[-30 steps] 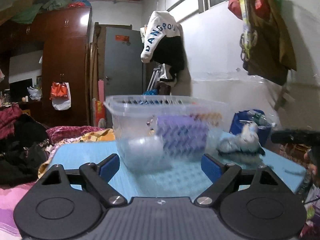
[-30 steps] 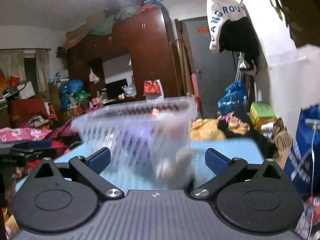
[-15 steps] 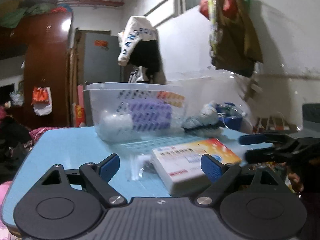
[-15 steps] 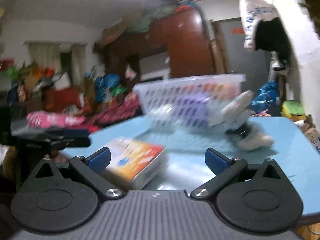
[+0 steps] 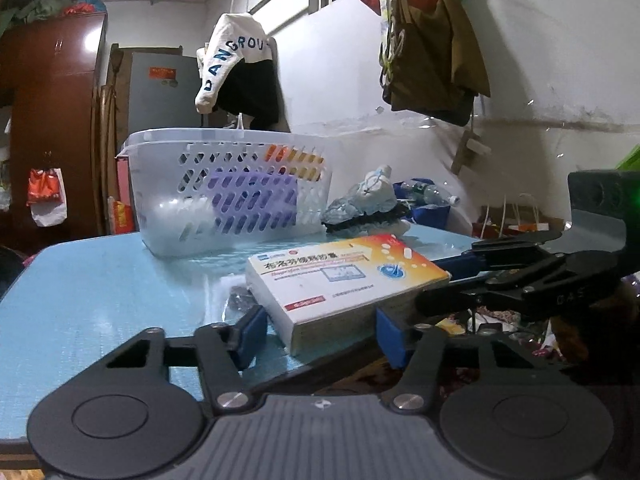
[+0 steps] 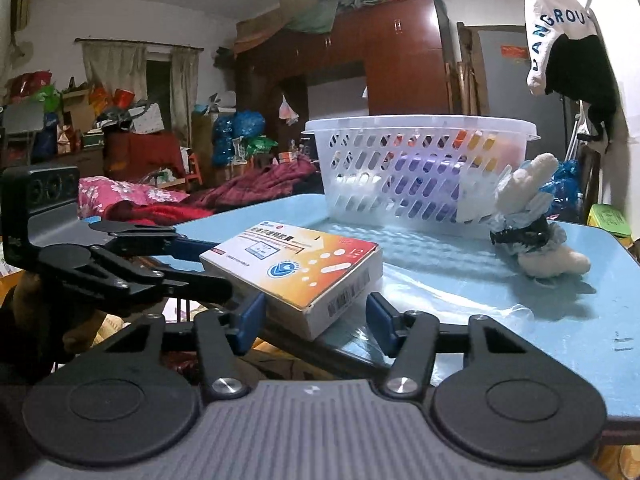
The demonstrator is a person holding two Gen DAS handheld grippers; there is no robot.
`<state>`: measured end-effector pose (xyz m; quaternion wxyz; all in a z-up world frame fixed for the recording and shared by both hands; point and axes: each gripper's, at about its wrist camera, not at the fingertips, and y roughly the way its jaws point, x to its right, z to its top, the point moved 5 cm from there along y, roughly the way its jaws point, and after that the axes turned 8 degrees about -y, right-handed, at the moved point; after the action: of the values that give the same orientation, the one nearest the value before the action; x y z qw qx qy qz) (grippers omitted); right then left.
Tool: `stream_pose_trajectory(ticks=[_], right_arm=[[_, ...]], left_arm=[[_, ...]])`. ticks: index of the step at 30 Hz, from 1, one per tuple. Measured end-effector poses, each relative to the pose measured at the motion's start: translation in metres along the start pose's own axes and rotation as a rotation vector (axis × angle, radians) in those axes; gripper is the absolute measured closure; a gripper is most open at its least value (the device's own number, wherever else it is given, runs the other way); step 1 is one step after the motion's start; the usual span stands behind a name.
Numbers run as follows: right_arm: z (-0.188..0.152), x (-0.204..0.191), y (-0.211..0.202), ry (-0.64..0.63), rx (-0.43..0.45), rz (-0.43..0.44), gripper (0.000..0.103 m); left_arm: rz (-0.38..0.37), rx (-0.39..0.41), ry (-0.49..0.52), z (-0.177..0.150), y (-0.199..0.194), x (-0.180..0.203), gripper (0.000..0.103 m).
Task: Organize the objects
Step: 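Grasp the white medicine box with both tools from its ends, then lift the medicine box into the white basket and open both tools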
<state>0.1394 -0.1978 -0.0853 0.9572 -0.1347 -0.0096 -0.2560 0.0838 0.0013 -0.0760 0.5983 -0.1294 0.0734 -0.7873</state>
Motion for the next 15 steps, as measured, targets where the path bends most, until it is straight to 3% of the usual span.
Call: stream_pose_trajectory(ticks=[1,15], right_arm=[[-0.001,-0.002,0.0,-0.004,-0.002,0.002,0.053],[-0.005,-0.014,-0.003,-0.054,0.012,-0.032,0.059]], left_arm=[[0.001,0.001,0.0,0.0,0.0,0.0,0.044],[0.011,0.047,0.029,0.002,-0.008,0.005,0.052]])
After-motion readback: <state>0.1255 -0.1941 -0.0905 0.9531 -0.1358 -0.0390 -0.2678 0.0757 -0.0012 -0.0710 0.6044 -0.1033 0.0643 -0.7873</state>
